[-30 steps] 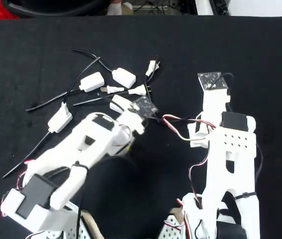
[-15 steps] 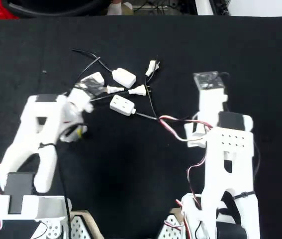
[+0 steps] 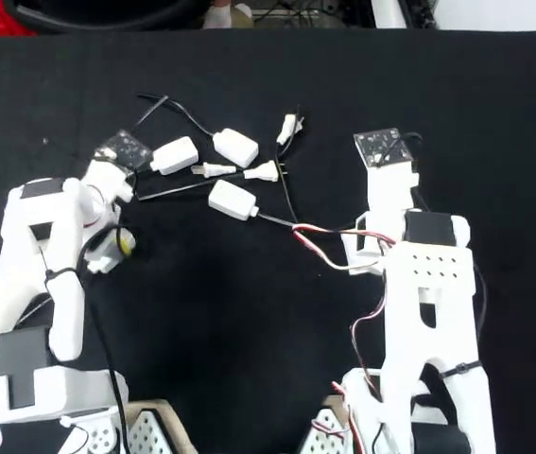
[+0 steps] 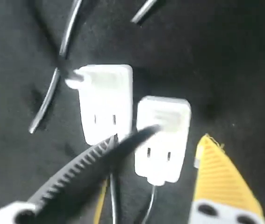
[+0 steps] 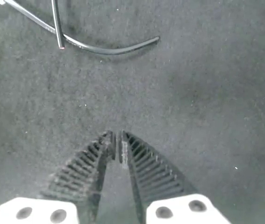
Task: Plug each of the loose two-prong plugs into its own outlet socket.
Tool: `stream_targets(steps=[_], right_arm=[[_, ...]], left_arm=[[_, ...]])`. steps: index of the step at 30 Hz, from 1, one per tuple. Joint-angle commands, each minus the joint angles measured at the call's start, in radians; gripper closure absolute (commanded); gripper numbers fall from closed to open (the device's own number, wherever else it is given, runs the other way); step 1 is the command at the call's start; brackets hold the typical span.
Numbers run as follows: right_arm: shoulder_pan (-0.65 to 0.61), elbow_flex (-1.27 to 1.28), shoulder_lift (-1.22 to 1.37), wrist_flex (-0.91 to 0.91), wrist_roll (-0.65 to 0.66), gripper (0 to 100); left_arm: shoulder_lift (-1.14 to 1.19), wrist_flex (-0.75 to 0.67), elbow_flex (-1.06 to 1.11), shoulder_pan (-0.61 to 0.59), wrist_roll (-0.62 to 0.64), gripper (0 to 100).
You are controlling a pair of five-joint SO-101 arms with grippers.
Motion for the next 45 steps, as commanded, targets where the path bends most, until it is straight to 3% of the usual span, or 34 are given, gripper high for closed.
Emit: stream_targets(steps=[1, 5, 10, 15, 19, 25, 32, 37, 41, 45], right_arm=[[-0.014, -0.002, 0.005, -0.012, -0.002, 98.6], [-0.008, -0.002, 0.005, -0.011, -0.003, 98.6], [-0.006, -0.007, 0.005, 0.046, -0.002, 98.5], [0.087, -0.005, 0.005, 0.052, 0.006, 98.5], [0.226, 0.010, 0.005, 0.052, 0.103, 98.5], [0.397, 0.070, 0.005, -0.003, 0.255, 98.5], [0.442, 0.136, 0.005, -0.094, 0.273, 98.5], [0.437, 0.186, 0.005, -0.152, 0.273, 98.5], [0.437, 0.199, 0.005, -0.163, 0.273, 98.5], [0.437, 0.200, 0.005, -0.163, 0.273, 98.5]], left_arm=[[-0.021, 0.068, -0.150, -0.016, 0.207, 71], [-0.021, 0.290, -0.331, 0.022, 0.476, 71], [-0.021, 0.545, -0.553, 0.125, 0.948, 71], [-0.012, 0.580, -0.618, 0.386, 1.157, 71], [-0.009, 0.354, -0.524, 0.518, 1.347, 71], [-0.009, -0.071, -0.208, 0.535, 1.527, 71], [-0.009, -0.414, 0.033, 0.572, 1.695, 71], [0.017, -0.466, 0.058, 0.587, 1.763, 71], [0.173, -0.462, -0.021, 0.587, 1.815, 71], [0.365, -0.344, -0.189, 0.579, 1.830, 71]])
